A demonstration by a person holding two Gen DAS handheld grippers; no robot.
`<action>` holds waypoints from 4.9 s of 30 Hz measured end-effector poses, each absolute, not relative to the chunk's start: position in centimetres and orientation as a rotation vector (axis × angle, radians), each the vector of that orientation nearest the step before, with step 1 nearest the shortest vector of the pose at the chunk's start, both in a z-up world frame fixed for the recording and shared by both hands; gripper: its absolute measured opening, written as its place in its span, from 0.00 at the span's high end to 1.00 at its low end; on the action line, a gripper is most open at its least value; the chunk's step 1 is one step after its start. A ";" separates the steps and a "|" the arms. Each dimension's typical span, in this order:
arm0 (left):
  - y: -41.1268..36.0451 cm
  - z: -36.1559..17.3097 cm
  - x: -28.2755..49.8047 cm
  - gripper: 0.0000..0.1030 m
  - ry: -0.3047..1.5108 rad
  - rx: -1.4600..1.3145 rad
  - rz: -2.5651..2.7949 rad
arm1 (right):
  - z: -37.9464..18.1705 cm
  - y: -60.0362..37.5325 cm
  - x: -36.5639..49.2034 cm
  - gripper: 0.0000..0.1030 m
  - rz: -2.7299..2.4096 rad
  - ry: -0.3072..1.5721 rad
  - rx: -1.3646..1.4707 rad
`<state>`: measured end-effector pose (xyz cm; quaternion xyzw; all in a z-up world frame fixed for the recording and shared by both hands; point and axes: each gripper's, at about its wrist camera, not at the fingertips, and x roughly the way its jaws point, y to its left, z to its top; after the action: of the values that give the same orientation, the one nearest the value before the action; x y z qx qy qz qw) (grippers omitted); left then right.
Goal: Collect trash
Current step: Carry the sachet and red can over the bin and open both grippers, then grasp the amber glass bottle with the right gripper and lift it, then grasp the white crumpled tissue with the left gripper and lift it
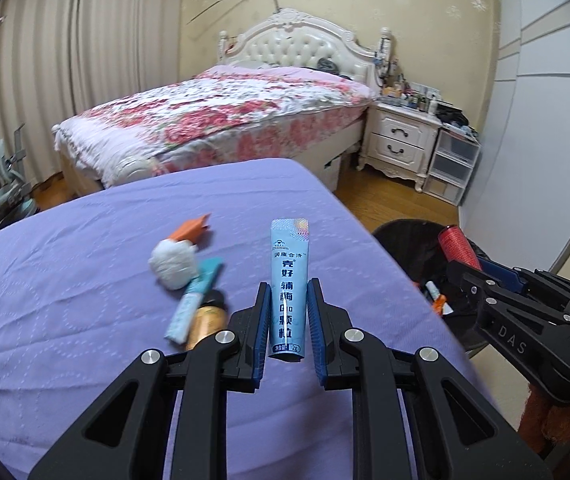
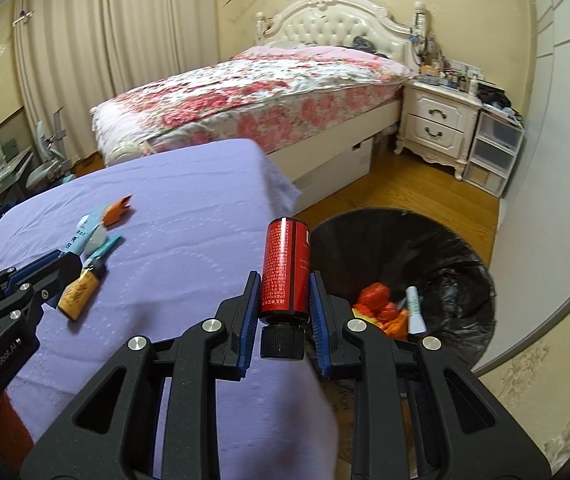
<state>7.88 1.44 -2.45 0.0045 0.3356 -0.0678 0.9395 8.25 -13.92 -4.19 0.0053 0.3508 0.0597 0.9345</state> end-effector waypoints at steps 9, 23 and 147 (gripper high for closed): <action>-4.4 -3.4 11.3 0.81 0.694 0.068 -0.219 | -4.5 -19.0 10.1 0.77 0.014 0.698 0.047; -8.8 -5.4 15.3 0.81 0.737 0.137 -0.237 | -6.1 -22.5 12.4 0.77 -0.057 0.722 0.094; 10.5 -5.7 13.3 0.29 0.776 0.005 0.154 | -7.7 -2.2 15.3 0.77 0.284 0.866 -0.107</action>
<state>13.26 10.55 -5.72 0.0024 0.3779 0.0751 0.9228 15.27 -2.21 -7.72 -0.0517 0.4181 0.1371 0.8965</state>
